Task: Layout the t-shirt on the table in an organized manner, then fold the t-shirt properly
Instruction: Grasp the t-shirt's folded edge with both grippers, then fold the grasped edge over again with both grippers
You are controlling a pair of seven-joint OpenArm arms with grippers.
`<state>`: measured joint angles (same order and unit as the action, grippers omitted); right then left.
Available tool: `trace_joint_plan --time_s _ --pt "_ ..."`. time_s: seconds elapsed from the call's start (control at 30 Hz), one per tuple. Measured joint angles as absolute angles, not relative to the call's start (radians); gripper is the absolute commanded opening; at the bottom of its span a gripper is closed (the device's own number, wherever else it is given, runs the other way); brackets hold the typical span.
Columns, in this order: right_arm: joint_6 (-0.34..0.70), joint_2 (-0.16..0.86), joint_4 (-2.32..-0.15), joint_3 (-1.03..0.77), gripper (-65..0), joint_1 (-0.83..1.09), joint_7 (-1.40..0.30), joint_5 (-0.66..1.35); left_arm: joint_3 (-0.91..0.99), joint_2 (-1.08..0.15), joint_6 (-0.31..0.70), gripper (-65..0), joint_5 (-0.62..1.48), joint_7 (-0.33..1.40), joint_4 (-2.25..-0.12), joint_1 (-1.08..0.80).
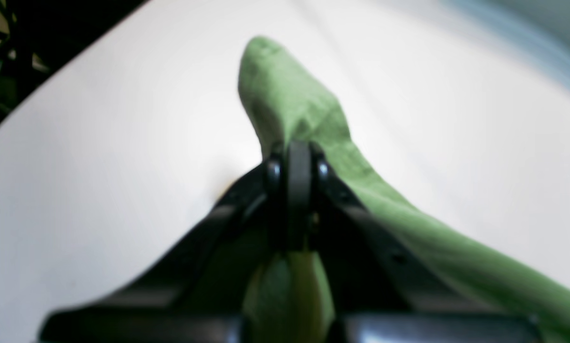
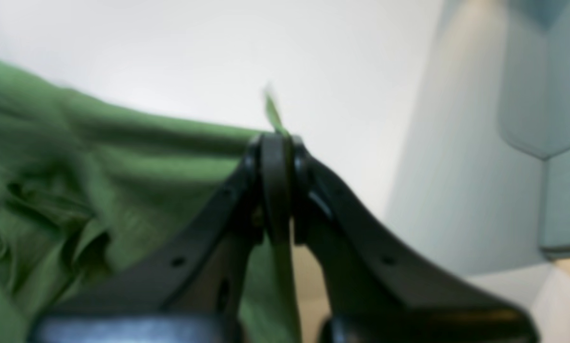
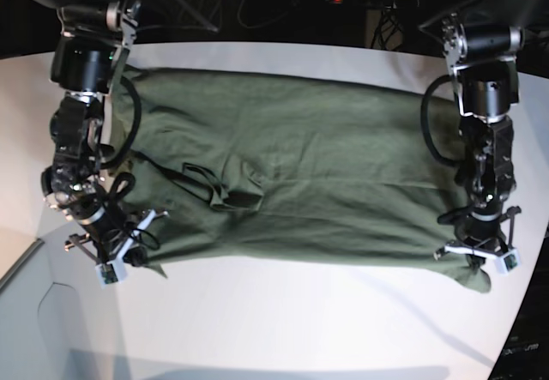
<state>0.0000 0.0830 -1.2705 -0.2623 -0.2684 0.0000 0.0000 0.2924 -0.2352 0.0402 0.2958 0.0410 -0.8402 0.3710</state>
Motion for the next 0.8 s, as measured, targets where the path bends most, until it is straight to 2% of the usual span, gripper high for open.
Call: trace_joint_plan --time_s 0.03,0.17,0.53,0.7,0.8 --pt "0.61 0.081 -1.299 -0.261 -65.0 -0.255 -0.316 -0.181 0.292 -0.235 0.04 -65.0 0.315 0.043 -0.864 0.368" --pt "0.61 0.052 -1.432 -0.267 -65.0 -0.172 -0.314 -0.184 0.292 -0.238 0.037 -65.0 0.361 0.033 -0.953 0.317" --pt "0.613 -0.02 -1.694 -0.263 -65.0 0.105 -0.318 -0.185 0.297 -0.238 0.035 -65.0 0.369 0.025 -0.971 0.195" --pt "0.614 -0.03 -1.662 -0.261 -65.0 0.194 -0.314 -0.182 0.365 -0.235 0.035 -65.0 0.37 0.023 -0.969 0.163" --pt "0.613 -0.03 -1.614 -0.261 -65.0 0.215 -0.245 -0.184 0.369 -0.236 0.034 -65.0 0.371 0.023 -0.968 0.138"
